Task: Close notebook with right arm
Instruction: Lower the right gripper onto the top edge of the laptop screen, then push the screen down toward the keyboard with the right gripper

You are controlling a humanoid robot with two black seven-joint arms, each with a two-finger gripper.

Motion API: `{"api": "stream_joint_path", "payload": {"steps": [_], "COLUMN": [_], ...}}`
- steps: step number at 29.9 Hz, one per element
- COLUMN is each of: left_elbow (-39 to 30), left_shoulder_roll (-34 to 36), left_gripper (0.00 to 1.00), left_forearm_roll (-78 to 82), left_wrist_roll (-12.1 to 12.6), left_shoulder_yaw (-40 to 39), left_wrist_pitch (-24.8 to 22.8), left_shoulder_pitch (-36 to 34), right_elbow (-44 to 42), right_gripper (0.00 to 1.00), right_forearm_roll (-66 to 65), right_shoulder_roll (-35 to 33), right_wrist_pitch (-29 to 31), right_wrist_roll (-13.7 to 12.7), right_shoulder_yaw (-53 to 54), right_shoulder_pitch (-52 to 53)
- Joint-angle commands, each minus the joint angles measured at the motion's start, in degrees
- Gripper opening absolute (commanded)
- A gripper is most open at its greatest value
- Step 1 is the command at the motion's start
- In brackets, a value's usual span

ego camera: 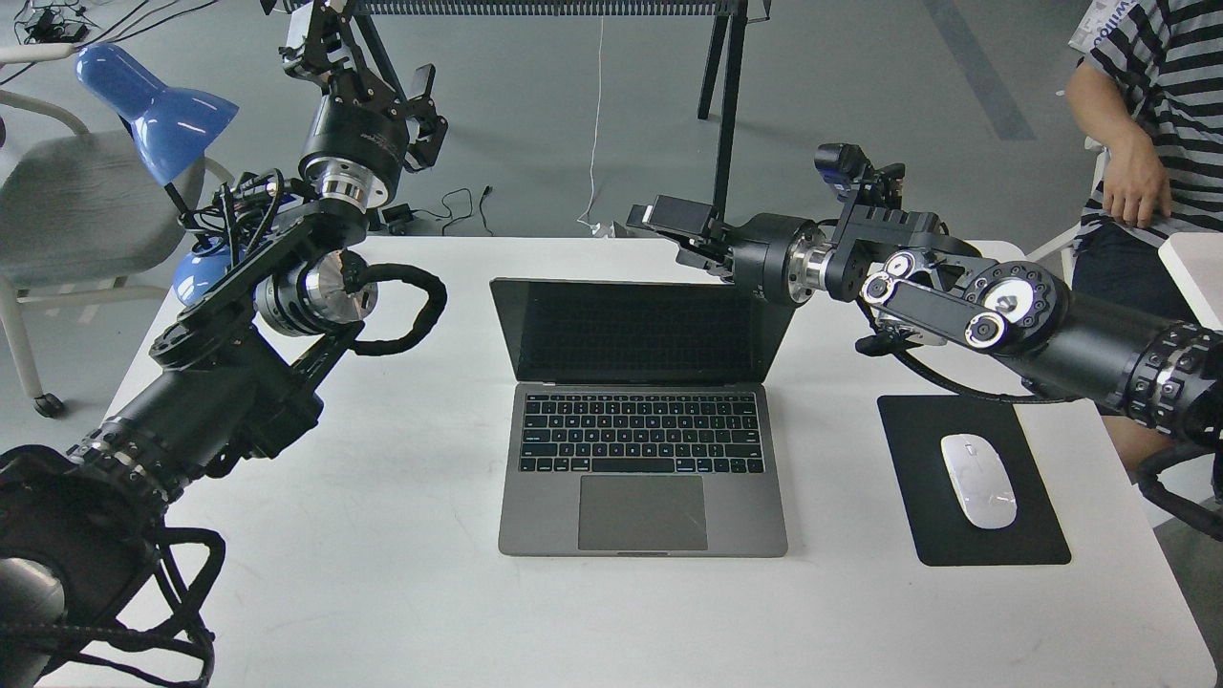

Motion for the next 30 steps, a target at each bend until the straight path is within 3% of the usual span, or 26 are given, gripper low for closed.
{"api": "stream_joint_path", "payload": {"steps": [1, 30], "left_elbow": [0.0, 0.0], "left_shoulder_roll": [0.0, 0.0], "left_gripper": [1.00, 1.00], "left_forearm_roll": [0.0, 0.0], "left_wrist_roll": [0.0, 0.0], "left_shoulder_yaw": [0.0, 0.0], "left_wrist_pitch": [0.0, 0.0], "left_shoulder_pitch": [0.0, 0.0], "right_elbow": [2.7, 17.5], "right_gripper": [1.00, 1.00], "right_forearm_roll": [0.0, -0.3], "right_shoulder_roll": [-1.4, -4.2], "right_wrist_pitch": [0.4, 0.6], "right_wrist_roll": [0.0, -0.1], "right_shoulder_yaw": [-0.9, -5.5], "right_shoulder_pitch": [-0.2, -5.7]}}
